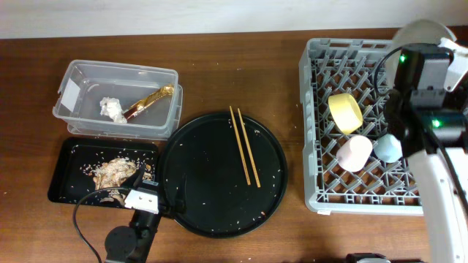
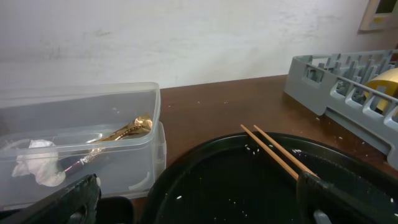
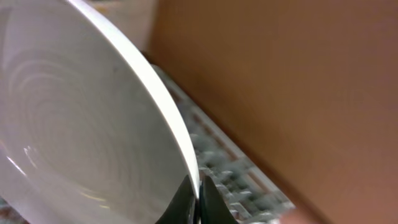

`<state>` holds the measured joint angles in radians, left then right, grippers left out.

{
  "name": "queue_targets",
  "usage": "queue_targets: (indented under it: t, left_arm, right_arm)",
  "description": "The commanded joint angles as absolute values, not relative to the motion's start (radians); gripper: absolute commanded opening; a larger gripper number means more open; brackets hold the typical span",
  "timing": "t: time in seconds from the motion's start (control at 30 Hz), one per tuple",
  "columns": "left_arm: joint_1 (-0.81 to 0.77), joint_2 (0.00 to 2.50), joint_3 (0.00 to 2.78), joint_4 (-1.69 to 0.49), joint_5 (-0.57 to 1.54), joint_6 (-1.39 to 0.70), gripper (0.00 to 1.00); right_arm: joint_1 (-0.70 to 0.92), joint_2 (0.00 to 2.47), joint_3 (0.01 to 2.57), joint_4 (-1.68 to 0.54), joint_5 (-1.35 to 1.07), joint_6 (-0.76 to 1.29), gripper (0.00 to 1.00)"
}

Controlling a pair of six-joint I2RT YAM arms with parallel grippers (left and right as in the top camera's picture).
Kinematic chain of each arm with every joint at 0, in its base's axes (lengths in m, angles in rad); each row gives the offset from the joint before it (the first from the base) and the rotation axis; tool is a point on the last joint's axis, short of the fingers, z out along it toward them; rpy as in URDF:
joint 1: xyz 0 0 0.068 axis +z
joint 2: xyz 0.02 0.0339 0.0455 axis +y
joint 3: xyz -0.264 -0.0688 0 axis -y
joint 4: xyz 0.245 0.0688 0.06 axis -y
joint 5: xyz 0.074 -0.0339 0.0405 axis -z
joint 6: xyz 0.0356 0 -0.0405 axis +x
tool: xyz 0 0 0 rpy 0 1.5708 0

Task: Sort waste into correct bins and load items into the dishwasher rack
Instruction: 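Lift the white plate and stand it upright in the rack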

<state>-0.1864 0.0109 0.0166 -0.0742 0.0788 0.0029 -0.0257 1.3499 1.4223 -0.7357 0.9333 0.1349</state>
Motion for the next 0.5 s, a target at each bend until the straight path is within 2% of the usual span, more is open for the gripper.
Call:
queue_targets:
  t: [0.0,0.27,0.3,0.37,0.47]
  left_arm:
    - [-0.181,0.006,0.009,-0.072,0.090,-0.007,0.99]
    - [-0.181,0.006,0.009,-0.072,0.089,-0.007,0.99]
    - [-0.181,0.006,0.009,-0.072,0.089,-0.007,0.99]
    - [-0.181,0.006,0.009,-0.072,0.090,-0.007,0.99]
    - [-0.181,0.006,0.009,-0.072,0.089,-0.007,0.99]
  right_arm:
    - [-0.041,1.451,1.427,-0.714,1.053,-0.022,0.04]
    - [-0.026,1.724,1.423,-0.751,1.084,-0.023,0.04]
    - [-0.009,1.736,1.423,-0.771,1.049,-0.022,0.07]
    - [0.047,1.733,1.423,-0.822,0.953,-0.022,0.23]
    - [0.174,1.698,1.427,-0.853,0.945,-0.021,0.42]
